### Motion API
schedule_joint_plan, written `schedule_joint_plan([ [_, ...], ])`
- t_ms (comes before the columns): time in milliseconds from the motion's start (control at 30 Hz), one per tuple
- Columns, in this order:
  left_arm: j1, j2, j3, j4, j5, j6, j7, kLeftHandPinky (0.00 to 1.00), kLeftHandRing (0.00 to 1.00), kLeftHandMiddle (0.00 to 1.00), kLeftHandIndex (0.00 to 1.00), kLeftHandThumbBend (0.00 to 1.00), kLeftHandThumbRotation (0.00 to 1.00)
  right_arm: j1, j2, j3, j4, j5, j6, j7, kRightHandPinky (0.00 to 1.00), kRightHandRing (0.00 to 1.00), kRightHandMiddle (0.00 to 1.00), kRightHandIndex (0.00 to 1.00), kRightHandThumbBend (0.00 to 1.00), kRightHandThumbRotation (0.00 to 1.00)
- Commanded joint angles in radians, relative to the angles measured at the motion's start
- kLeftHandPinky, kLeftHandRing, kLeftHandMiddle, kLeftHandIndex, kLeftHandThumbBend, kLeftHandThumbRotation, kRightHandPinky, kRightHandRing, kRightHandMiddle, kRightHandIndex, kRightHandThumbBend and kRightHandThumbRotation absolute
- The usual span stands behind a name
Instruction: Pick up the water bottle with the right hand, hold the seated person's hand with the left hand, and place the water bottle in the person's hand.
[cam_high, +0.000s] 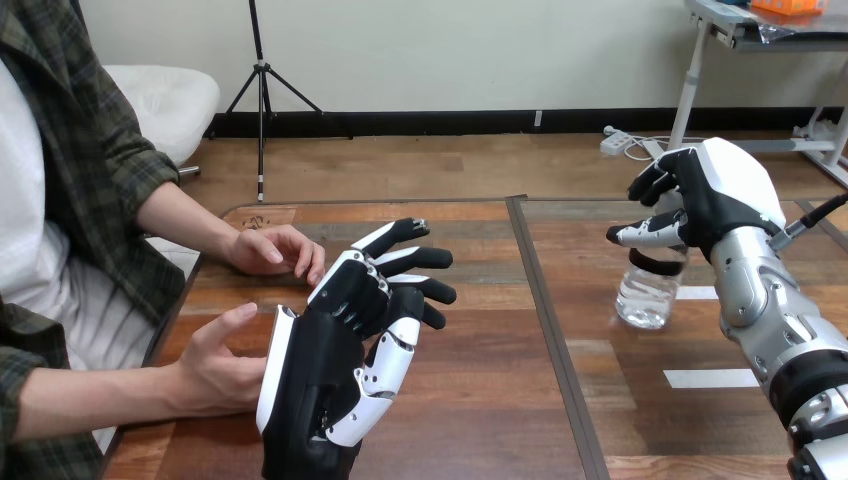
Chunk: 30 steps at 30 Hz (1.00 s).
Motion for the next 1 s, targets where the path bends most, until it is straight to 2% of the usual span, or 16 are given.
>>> schedule_joint_plan([
  [0,-0.036,-0.034,0.001,-0.032,-0.001,-0.020,0.003,0.46,0.58,0.67,0.75,0.25,0.43,-0.025,0.004,-0.018,-0.014,0.027,-0.023,-0.022,0.46,0.52,0.56,0.51,0.72,0.00],
  [500,-0.041,-0.036,0.005,-0.027,0.006,-0.025,0.010,0.46,0.57,0.67,0.75,0.25,0.43,0.004,-0.004,-0.022,-0.045,0.055,-0.062,-0.024,0.46,0.53,0.55,0.50,0.71,0.00],
  [967,-0.046,-0.036,0.004,-0.021,-0.001,-0.028,0.010,0.46,0.57,0.66,0.76,0.26,0.44,0.057,-0.015,-0.030,-0.099,0.075,-0.134,-0.023,0.46,0.53,0.56,0.50,0.71,0.00],
])
